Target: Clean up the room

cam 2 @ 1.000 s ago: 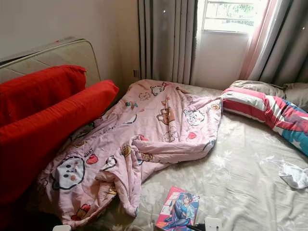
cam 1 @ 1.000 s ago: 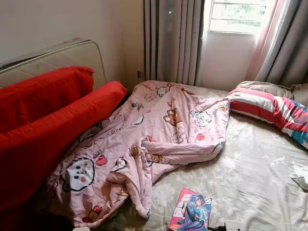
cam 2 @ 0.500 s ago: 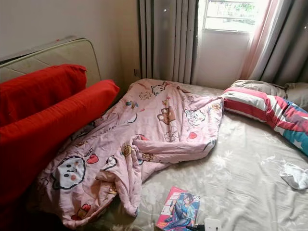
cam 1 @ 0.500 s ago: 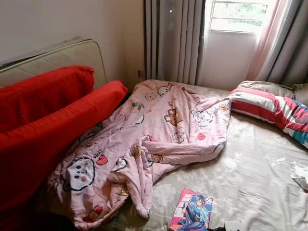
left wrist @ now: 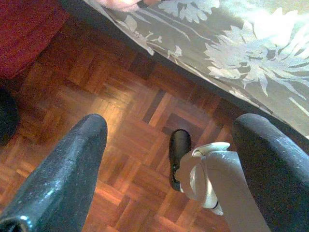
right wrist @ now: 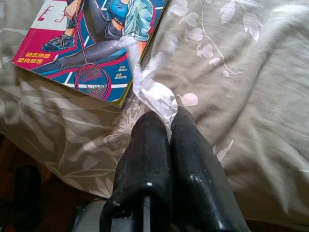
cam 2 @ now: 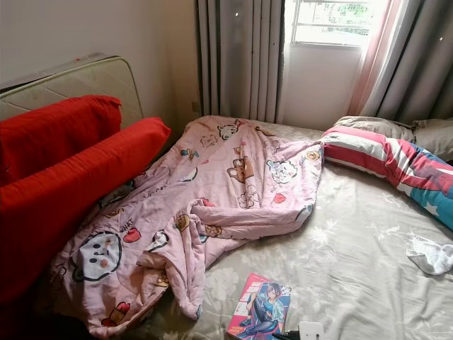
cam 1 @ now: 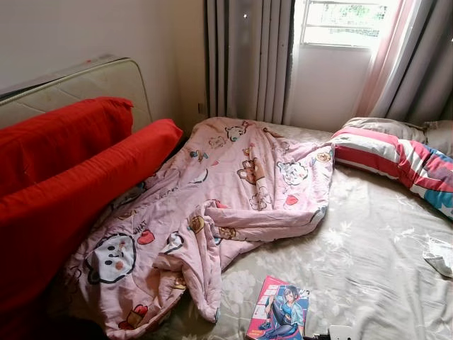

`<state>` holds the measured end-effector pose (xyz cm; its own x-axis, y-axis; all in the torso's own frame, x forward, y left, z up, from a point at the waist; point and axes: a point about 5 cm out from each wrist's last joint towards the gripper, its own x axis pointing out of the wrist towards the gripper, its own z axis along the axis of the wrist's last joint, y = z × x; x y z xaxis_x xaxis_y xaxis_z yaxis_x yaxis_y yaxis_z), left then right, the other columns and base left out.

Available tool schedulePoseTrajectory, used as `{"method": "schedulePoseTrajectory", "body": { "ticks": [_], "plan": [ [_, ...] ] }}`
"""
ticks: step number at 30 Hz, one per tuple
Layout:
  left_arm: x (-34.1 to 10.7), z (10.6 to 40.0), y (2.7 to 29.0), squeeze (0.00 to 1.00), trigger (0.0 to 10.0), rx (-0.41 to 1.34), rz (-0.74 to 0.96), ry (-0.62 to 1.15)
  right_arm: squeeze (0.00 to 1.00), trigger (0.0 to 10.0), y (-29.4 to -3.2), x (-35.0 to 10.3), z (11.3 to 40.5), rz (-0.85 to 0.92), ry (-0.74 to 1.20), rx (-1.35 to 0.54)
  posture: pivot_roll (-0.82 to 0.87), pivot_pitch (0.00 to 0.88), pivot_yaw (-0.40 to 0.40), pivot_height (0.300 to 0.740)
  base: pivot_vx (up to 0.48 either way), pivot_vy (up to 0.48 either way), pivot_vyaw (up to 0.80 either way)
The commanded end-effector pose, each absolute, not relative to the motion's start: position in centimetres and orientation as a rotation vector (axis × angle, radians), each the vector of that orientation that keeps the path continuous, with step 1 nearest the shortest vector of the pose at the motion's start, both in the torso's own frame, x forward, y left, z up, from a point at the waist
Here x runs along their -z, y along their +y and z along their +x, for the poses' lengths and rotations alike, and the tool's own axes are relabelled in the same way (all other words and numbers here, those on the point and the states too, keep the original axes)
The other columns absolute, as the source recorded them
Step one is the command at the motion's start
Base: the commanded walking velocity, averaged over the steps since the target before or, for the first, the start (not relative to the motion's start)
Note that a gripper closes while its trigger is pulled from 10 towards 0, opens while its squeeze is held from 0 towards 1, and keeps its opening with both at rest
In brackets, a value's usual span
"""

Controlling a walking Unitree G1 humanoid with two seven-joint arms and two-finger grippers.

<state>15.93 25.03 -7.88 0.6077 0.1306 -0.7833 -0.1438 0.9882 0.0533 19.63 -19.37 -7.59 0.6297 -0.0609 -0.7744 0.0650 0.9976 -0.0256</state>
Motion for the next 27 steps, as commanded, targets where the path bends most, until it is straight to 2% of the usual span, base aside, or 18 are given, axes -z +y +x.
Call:
{"method": "schedulePoseTrajectory", "body": {
  "ticks": [1,7,27],
  "plan": [
    [8.24,15.12,25.14,0.0,10.0,-0.167,-0.018,0.942,0.0,10.0,-19.28,7.64,19.6,0.004,0.896,0.066,0.02,0.0,-0.002,0.74,0.0,0.0,0.0],
    [8.37,14.94,24.96,0.0,10.0,-0.157,-0.015,0.953,0.0,10.0,-19.21,7.65,19.61,0.006,0.898,0.056,0.02,0.0,0.0,0.74,0.0,0.0,0.0],
    [8.41,14.85,24.89,0.0,10.0,-0.141,-0.001,0.954,0.0,10.0,-19.06,7.64,19.7,0.008,0.904,0.048,0.03,0.0,0.004,0.74,-0.266,0.0,0.0]
  ]
}}
